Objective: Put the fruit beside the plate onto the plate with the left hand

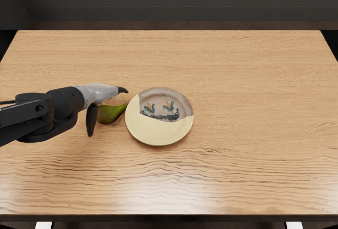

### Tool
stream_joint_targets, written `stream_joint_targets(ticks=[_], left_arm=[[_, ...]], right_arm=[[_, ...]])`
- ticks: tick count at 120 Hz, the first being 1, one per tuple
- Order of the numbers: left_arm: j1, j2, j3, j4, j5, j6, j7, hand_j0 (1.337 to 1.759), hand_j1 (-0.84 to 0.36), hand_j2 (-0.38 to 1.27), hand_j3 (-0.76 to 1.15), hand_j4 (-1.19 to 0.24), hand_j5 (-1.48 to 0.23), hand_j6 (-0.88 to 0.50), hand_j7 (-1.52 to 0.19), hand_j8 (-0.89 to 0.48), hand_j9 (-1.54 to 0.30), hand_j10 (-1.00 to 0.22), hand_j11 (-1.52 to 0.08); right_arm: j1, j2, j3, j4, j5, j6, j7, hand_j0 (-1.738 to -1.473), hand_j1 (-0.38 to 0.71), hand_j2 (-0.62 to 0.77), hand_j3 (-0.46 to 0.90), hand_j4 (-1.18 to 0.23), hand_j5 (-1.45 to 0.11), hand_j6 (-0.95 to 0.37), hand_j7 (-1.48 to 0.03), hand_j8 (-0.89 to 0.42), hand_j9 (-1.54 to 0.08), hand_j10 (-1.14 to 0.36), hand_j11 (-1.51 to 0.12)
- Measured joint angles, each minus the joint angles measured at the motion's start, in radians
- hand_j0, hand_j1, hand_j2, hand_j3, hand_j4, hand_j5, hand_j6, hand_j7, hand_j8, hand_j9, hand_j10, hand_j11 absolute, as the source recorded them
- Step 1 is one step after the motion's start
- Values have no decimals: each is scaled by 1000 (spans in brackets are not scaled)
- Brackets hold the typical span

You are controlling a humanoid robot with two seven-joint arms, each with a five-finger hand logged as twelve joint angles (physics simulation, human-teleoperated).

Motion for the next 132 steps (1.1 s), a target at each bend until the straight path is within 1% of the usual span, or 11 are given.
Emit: stream_joint_targets(ticks=[12, 41, 75, 132], left_arm=[[23, -2, 0, 0, 26, 24, 0, 1658, 214, 25, 0, -117, -148, -119, -148, -118, -148, -117, -148], [32, -26, 0, -1, 81, 58, 0, 1658, 183, 30, 0, -144, -183, -146, -183, -145, -183, -144, -182], [38, -27, 6, 7, 89, 56, 0, 1658, 130, 39, 0, -188, -240, -190, -240, -189, -240, -188, -240], [36, -52, 9, 50, 84, 36, 0, 1658, 52, 53, 0, -253, -325, -254, -325, -254, -324, -253, -324]], right_arm=[[2, 0, 0, 0, 0, 0, 0, -1658, -320, -5, 0, -24, -31, -24, -31, -24, -31, -24, -31], [6, 0, 0, -19, 0, 1, 0, -1658, -320, -5, 0, -24, -31, -24, -31, -24, -31, -24, -31], [7, 0, 0, -21, 0, 1, 1, -1658, -320, -5, 0, -24, -31, -24, -31, -24, -31, -24, -31], [7, 0, 0, -22, 0, 1, 0, -1658, -320, -5, 0, -24, -31, -24, -31, -24, -31, -24, -31]])
